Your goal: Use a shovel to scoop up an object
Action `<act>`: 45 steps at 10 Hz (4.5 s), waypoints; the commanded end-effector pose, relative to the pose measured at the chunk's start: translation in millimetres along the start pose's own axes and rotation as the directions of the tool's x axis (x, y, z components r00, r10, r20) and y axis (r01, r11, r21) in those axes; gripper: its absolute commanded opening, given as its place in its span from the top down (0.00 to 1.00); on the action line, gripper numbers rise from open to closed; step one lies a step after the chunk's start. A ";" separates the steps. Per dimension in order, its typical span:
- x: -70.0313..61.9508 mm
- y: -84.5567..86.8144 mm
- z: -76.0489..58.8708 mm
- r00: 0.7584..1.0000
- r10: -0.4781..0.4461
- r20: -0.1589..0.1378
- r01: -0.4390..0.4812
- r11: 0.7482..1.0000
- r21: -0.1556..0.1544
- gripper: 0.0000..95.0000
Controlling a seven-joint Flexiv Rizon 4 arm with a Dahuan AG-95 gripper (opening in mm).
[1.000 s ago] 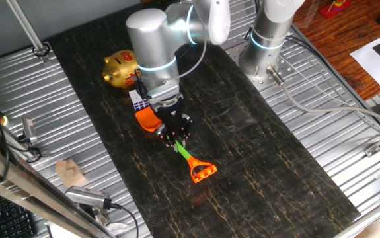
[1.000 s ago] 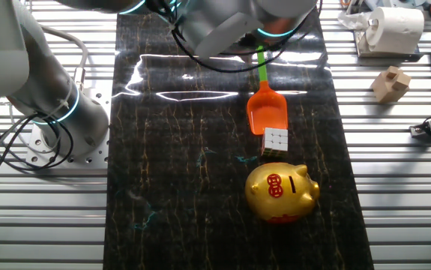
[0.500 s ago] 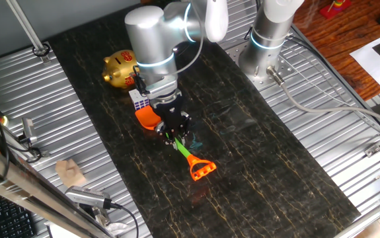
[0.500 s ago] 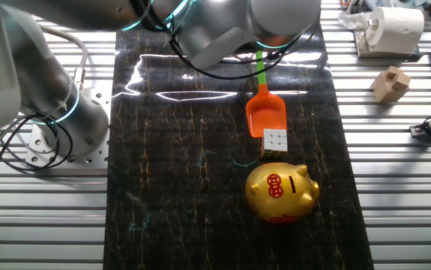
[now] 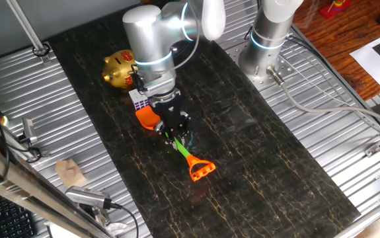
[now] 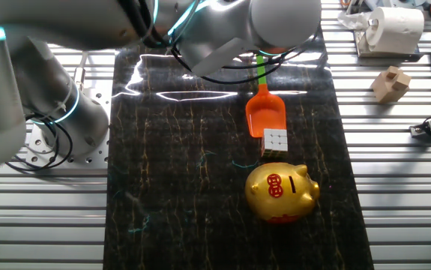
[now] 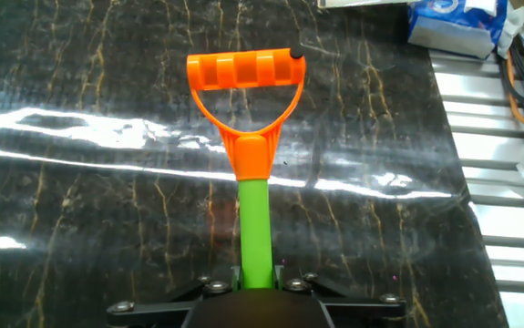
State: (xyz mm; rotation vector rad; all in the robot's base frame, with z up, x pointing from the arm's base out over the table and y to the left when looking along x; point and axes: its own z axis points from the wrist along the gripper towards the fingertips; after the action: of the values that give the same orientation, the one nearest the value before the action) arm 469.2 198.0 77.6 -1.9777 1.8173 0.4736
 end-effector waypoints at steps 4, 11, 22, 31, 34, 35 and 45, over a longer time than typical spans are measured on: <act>-2.0 -0.9 -6.6 1.000 0.023 0.016 -0.023 1.000 -0.004 1.00; -3.2 -2.2 -7.5 0.999 0.018 0.028 -0.017 1.000 -0.004 1.00; -2.7 -2.4 -7.0 1.000 0.009 0.018 -0.009 1.000 -0.005 1.00; -2.0 -2.8 -6.2 1.000 0.003 -0.011 -0.003 1.000 -0.008 1.00; -2.0 -2.8 -6.2 1.000 0.000 -0.016 0.000 1.000 -0.005 1.00; -2.0 -2.8 -6.2 0.999 0.018 0.029 -0.018 1.000 0.005 1.00; -2.0 -2.8 -6.2 0.996 0.028 0.083 -0.030 0.999 0.021 1.00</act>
State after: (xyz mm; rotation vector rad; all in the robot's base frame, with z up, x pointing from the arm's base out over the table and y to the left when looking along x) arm 472.1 196.8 82.7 -1.8931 1.7996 0.5193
